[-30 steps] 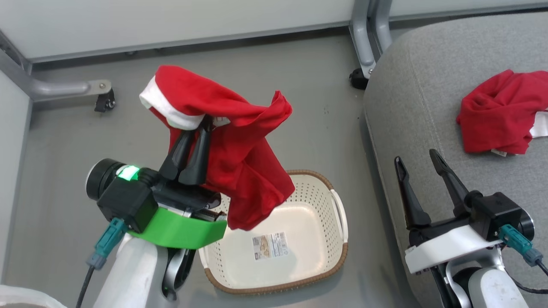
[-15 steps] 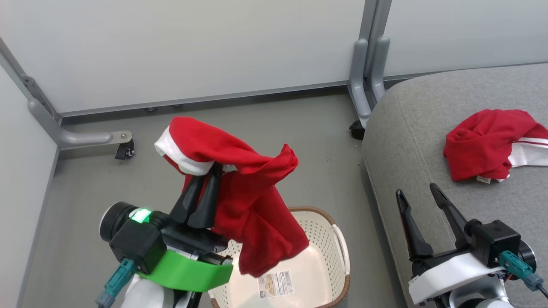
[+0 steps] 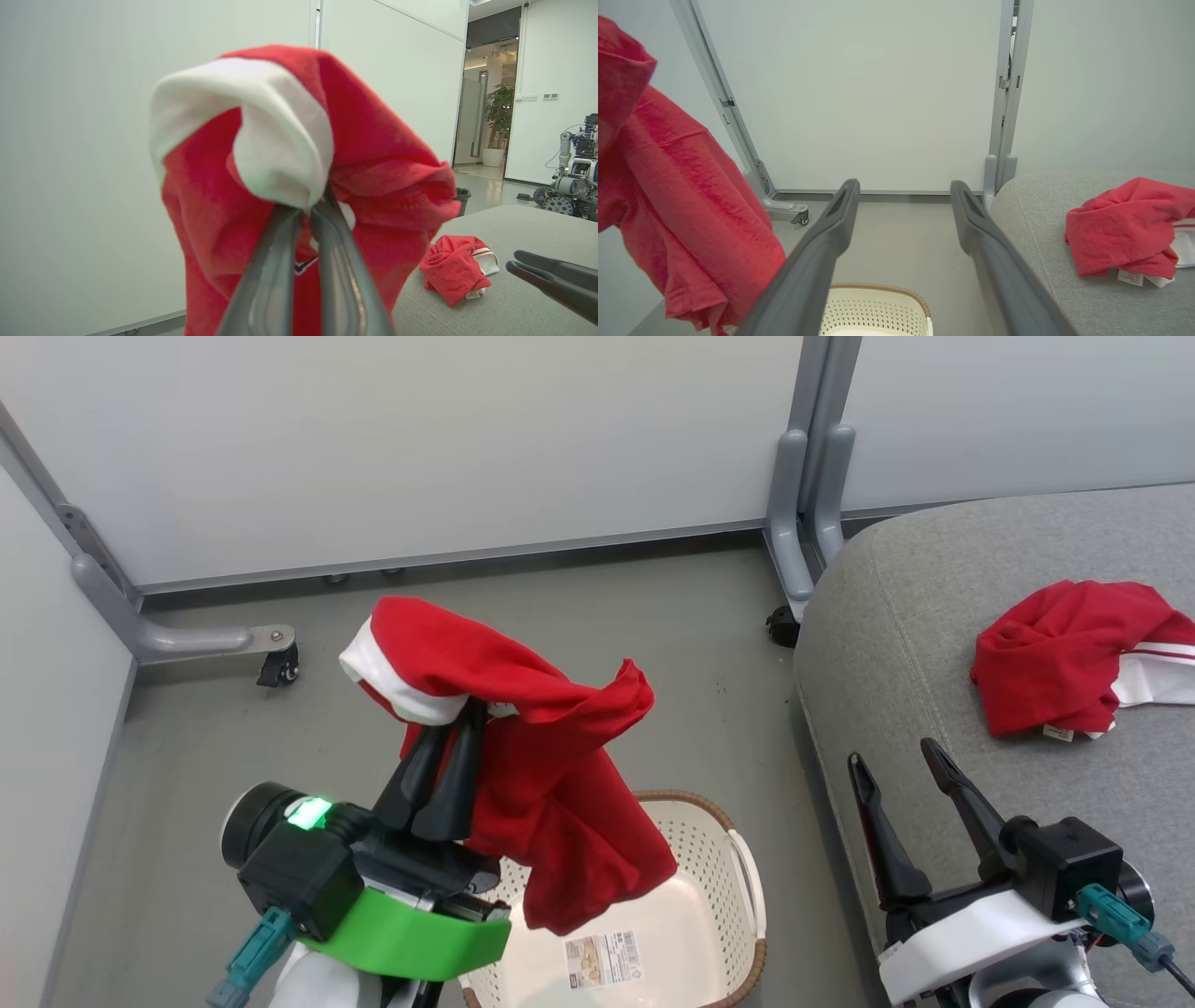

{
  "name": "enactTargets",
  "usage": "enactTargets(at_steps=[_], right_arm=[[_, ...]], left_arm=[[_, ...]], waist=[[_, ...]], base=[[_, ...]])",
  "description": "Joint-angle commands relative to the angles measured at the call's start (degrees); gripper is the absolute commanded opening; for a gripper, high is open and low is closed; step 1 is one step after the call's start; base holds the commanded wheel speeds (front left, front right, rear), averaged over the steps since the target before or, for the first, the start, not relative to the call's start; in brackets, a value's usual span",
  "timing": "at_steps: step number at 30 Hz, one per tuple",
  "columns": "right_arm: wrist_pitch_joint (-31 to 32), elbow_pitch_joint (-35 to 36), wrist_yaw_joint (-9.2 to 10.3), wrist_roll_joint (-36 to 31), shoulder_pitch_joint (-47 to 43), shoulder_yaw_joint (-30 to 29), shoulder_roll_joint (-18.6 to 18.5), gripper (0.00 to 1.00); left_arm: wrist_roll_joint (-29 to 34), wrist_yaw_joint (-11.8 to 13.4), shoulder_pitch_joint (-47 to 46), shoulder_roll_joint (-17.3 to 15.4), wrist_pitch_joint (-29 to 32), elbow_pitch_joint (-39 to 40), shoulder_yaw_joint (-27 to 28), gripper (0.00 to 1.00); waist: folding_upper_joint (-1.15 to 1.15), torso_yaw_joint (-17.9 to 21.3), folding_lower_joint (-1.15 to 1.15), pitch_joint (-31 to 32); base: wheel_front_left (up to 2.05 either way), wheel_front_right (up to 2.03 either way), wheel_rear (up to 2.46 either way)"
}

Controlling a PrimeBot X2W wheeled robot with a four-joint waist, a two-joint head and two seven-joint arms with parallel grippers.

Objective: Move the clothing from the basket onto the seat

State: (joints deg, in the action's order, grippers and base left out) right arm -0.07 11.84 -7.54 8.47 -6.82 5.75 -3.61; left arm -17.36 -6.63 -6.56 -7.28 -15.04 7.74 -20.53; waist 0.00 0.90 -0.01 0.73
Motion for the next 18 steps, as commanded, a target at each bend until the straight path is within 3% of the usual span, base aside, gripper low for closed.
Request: enactTargets(at_steps=[1,7,18], right_arm=[[0.2,0.1,0.1,0.3,-0.1,0.2,-0.1,1.0],[0.9,0.2,0.09,1.3,0.8,3.2,-1.3,1.0],[2.3,-2.3,0.09,9.4,10.7,22.1,-8.2,1.0]], left_arm=[[-0.1,-0.3,0.4,-0.1,-0.2,0.3,-0.1,0.0],[-0.4,-0.3,-0.2,0.2,-0.2,0.1,-0.5,0.0],[-0.5,-0.7,-3.9,0.7,-0.2,0.4,-3.2,0.0]], waist=[[0.0,0.1,0.01,0.0],[0.0,-0.2,0.01,-0.2],[0.0,-3.3,0.01,-3.3]], base=[[0.0,0.0,0.0],[0.0,0.0,0.0],[0.0,0.0,0.0]])
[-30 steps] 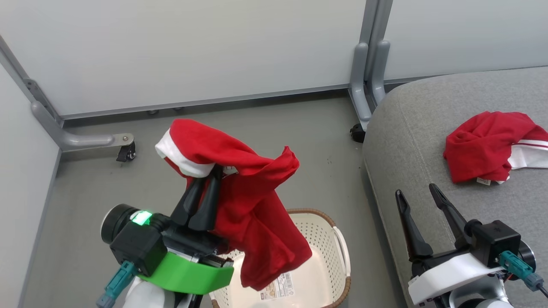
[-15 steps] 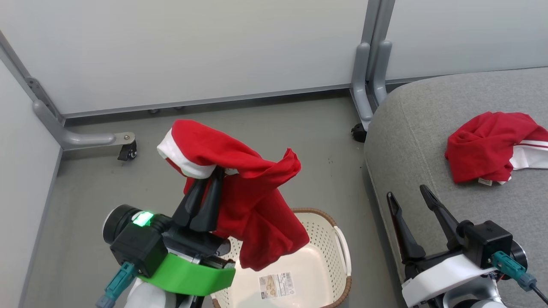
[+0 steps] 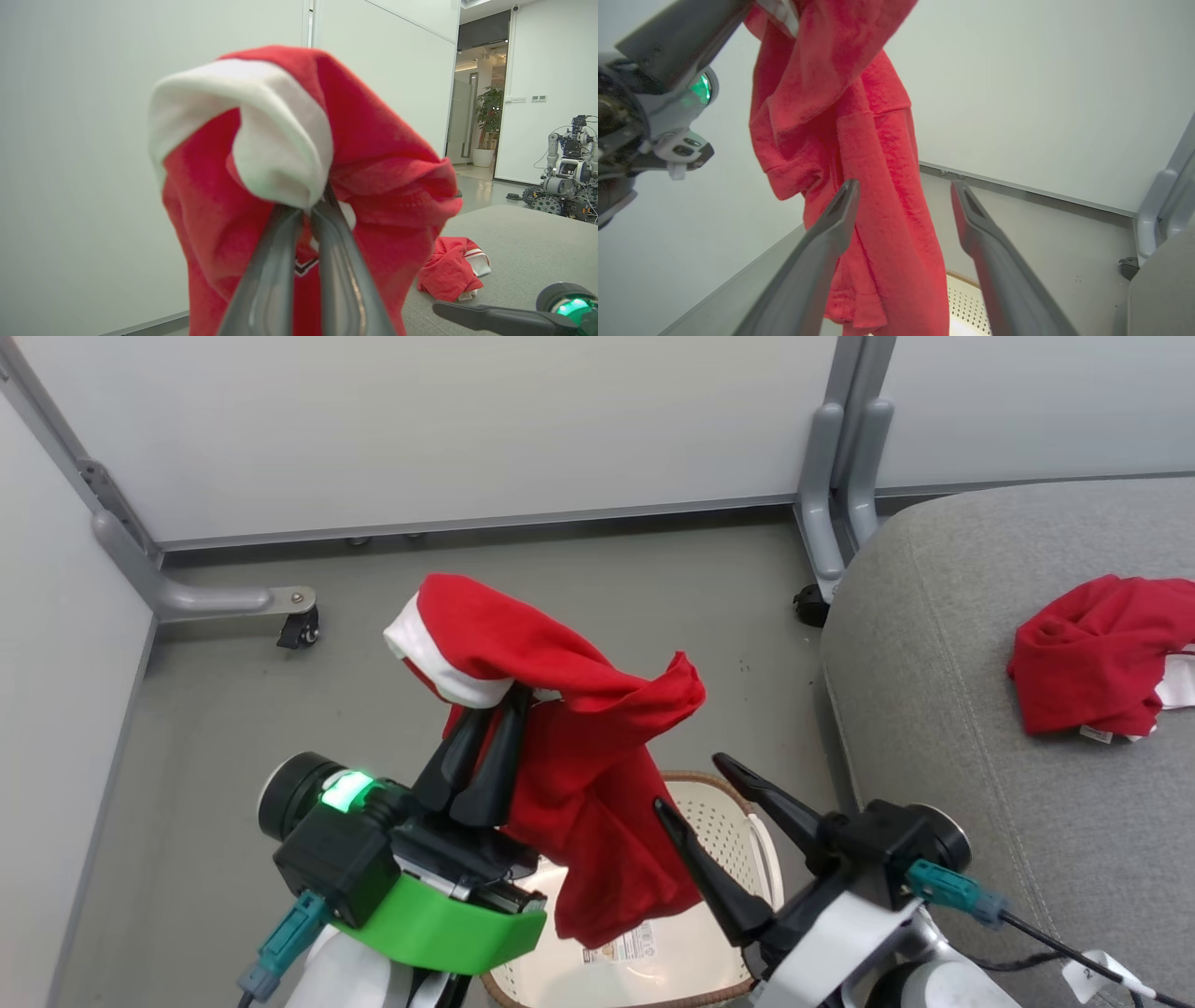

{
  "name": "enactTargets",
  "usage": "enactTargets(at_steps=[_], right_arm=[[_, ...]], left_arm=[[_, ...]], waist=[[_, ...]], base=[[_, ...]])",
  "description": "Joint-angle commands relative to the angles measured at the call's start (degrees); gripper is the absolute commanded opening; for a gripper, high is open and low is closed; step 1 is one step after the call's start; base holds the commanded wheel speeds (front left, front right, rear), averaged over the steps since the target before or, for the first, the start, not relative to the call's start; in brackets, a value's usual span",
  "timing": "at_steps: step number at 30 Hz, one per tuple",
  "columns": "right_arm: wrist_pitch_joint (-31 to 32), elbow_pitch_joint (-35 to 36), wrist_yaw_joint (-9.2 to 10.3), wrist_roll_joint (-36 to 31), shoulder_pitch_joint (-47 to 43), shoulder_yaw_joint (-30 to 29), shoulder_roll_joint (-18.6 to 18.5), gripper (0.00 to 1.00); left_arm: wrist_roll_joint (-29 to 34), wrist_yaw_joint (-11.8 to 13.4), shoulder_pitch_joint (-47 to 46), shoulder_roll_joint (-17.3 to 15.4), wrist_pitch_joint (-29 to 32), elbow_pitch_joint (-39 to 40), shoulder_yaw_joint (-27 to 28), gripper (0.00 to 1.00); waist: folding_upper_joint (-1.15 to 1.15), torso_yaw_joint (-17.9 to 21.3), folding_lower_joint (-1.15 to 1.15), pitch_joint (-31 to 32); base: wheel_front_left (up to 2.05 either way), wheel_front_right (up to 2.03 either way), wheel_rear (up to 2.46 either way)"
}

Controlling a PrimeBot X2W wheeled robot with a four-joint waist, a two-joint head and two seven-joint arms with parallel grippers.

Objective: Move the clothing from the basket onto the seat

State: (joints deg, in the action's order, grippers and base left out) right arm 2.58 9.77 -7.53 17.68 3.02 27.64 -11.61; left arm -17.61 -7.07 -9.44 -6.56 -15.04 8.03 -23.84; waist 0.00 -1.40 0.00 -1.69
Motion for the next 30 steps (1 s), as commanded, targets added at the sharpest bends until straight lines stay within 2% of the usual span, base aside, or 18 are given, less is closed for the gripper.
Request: enactTargets(at_steps=[1,7,13,14,15,16,17,30], right_arm=[[-0.6,-1.0,0.08,1.0,2.4,2.0,-0.8,1.0],[-2.7,-5.8,0.09,4.6,10.5,9.4,-2.4,1.0],[-5.4,-11.5,0.08,6.6,17.2,14.1,-1.7,1.0],[-6.1,-12.5,0.08,7.0,18.2,14.6,-1.2,0.77],[-6.4,-13.4,0.08,7.2,19.1,15.1,-1.0,0.47],[-6.8,-14.4,0.08,7.7,19.9,15.7,-0.7,0.36],[-7.4,-15.2,0.08,8.1,20.6,16.1,-0.5,0.0],[-11.4,-21.7,0.08,12.0,26.0,19.6,-0.4,0.0]], left_arm=[[-0.3,-0.3,-1.4,0.1,-0.2,0.0,-0.2,0.0],[-0.5,-0.5,-2.9,0.3,-0.2,-0.3,-2.5,0.0],[-0.8,-0.5,-3.7,0.3,-0.2,-0.5,-3.6,0.0],[-0.9,-0.5,-3.8,0.3,-0.2,-0.5,-3.8,0.0],[-1.0,-0.5,-3.9,0.3,-0.2,-0.5,-3.8,0.0],[-1.0,-0.5,-3.9,0.3,-0.2,-0.5,-3.9,0.0],[-1.1,-0.5,-3.9,0.4,-0.2,-0.6,-4.0,0.0],[-1.8,-0.5,-4.0,0.1,-0.2,-0.7,-4.3,0.0]], waist=[[0.0,-1.4,0.0,-1.1],[0.0,-3.2,0.0,-2.0],[0.0,-4.1,0.0,-2.9],[0.0,-4.2,0.0,-3.0],[0.0,-4.3,0.0,-3.0],[0.0,-4.3,0.0,-3.1],[0.0,-4.4,0.0,-3.1],[0.0,-4.4,0.0,-3.3]], base=[[0.0,0.0,0.0],[0.0,0.0,0.0],[0.0,0.0,0.0],[0.0,0.0,0.0],[0.0,0.0,0.0],[0.0,0.0,0.0],[0.0,0.0,0.0],[0.0,0.0,0.0]])
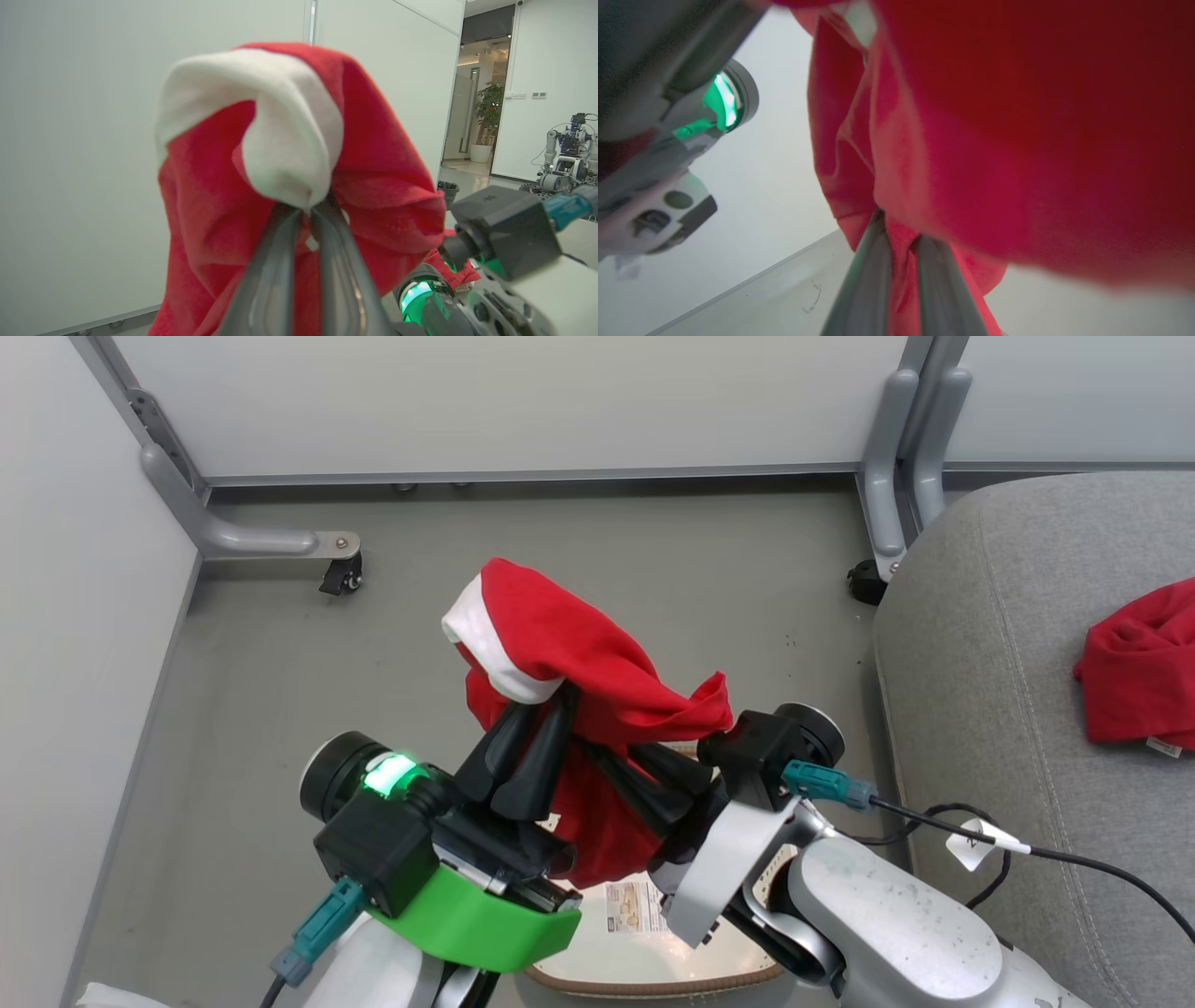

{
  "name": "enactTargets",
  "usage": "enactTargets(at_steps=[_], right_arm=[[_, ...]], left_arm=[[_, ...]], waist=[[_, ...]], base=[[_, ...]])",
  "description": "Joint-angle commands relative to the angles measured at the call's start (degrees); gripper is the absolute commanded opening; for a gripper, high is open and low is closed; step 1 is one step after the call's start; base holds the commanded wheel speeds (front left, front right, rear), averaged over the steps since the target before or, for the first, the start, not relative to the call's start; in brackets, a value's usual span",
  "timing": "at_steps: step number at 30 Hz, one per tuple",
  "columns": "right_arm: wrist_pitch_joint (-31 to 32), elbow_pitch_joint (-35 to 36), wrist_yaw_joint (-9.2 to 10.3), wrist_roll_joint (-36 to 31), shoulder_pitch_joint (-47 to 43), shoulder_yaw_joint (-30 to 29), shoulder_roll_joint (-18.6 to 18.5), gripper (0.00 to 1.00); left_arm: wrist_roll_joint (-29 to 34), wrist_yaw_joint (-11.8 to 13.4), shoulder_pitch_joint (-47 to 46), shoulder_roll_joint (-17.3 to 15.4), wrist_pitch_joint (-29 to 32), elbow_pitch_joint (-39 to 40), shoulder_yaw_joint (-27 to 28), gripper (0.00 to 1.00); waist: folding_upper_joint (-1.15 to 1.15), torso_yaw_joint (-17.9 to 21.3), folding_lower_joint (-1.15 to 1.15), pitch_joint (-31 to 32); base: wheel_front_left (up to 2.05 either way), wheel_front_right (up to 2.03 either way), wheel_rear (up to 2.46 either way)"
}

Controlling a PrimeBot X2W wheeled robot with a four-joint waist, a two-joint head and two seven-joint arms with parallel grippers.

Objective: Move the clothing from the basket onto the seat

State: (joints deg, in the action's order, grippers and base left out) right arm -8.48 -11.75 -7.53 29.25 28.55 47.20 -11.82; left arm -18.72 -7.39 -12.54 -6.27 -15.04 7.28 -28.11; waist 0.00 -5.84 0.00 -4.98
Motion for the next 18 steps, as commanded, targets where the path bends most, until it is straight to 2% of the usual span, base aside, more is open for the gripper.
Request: enactTargets(at_steps=[1,4,5,6,12,18], right_arm=[[-0.6,-0.4,0.08,0.7,0.7,0.2,-0.3,0.0],[-1.4,-1.0,0.08,1.0,1.3,0.2,-0.5,0.0],[-1.6,-1.1,0.08,1.1,1.4,0.2,-0.5,0.0],[-1.8,-1.3,0.08,1.1,1.4,0.0,-0.5,0.0],[-3.3,-2.8,0.08,0.5,1.9,-3.1,-0.4,0.0],[-4.3,-4.8,0.08,-0.2,2.5,-7.6,-0.5,0.0]], left_arm=[[-0.7,-0.2,-0.8,-0.2,-0.2,0.0,-0.1,0.0],[-0.5,-0.2,-0.7,-0.4,-0.2,-0.4,-0.2,0.0],[-0.6,-0.2,-0.6,-0.3,-0.2,-0.7,-0.1,0.09],[-0.3,-0.1,-0.4,-0.2,-0.2,-0.9,0.1,1.0],[1.7,0.4,0.4,-0.4,-0.2,-2.4,-0.3,1.0],[2.9,0.2,1.7,-2.1,1.5,-4.9,-3.5,1.0]], waist=[[0.0,0.1,0.0,0.0],[0.0,0.1,0.0,0.1],[0.0,0.1,0.0,0.2],[0.0,0.1,0.0,0.2],[0.0,0.2,0.0,0.6],[0.0,0.6,0.0,0.7]], base=[[0.0,0.0,0.0],[0.0,0.0,0.0],[0.0,0.0,0.0],[0.0,0.0,0.0],[0.0,0.0,0.0],[0.0,0.0,0.0]])
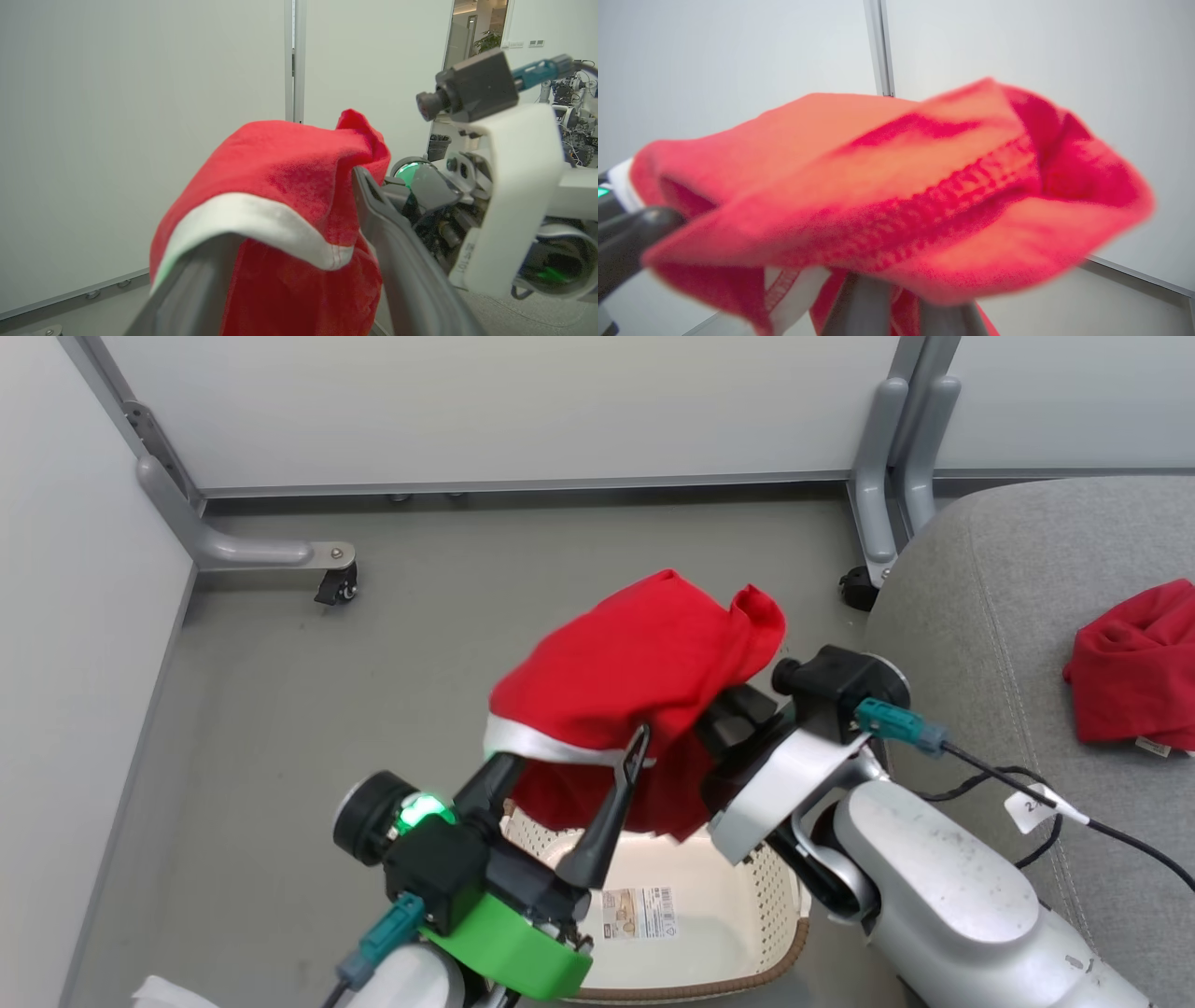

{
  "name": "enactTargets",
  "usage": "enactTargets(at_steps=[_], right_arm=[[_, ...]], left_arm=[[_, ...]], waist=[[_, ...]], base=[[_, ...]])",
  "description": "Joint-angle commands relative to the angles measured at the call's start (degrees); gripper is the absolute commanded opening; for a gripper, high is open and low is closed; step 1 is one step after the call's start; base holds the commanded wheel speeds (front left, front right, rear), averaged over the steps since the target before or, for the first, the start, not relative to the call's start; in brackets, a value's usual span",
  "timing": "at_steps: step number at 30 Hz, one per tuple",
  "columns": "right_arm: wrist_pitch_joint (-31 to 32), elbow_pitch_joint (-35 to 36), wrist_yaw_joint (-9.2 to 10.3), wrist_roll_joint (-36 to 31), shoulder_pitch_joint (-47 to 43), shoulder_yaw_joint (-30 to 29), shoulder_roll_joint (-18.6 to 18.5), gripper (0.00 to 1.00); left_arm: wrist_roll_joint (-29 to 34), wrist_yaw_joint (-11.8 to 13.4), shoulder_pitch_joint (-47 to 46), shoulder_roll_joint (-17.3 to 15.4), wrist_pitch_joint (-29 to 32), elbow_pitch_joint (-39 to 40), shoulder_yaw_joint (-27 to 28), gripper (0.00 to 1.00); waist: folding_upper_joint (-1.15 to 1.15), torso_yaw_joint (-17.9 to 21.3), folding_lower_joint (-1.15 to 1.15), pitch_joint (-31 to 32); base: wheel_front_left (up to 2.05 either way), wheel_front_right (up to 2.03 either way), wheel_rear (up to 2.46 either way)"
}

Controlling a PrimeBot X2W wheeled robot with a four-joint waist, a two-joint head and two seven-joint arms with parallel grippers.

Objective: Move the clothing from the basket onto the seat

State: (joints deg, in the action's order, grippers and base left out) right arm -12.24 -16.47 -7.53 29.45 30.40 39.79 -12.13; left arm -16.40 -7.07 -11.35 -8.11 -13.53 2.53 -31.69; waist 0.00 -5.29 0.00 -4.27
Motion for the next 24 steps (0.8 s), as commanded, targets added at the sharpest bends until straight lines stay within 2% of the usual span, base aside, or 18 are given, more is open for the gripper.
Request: enactTargets(at_steps=[1,8,14,24], right_arm=[[-0.7,-0.6,0.08,-0.4,0.6,-1.1,-0.3,0.0],[-1.2,-4.0,0.08,-0.3,-0.8,-5.4,-0.3,0.0],[-1.8,-6.6,0.08,-0.6,-2.0,-7.6,-0.1,0.0],[-2.5,-9.4,0.08,-0.5,-2.5,-9.1,0.2,0.0]], left_arm=[[0.4,-0.2,0.9,-0.7,0.8,-0.7,-0.9,1.0],[-0.6,-0.4,2.6,-3.1,3.6,-3.1,-6.5,1.0],[-0.3,-0.2,3.6,-4.4,3.4,-4.6,-7.8,1.0],[-0.3,0.9,3.5,-5.5,3.6,-3.7,-8.0,1.0]], waist=[[0.0,0.2,0.0,0.1],[0.0,1.5,0.0,0.2],[0.0,3.7,0.0,0.2],[0.0,10.9,0.0,-0.7]], base=[[0.0,0.0,0.0],[0.0,0.0,0.0],[0.0,0.0,0.0],[0.0,0.0,0.0]])
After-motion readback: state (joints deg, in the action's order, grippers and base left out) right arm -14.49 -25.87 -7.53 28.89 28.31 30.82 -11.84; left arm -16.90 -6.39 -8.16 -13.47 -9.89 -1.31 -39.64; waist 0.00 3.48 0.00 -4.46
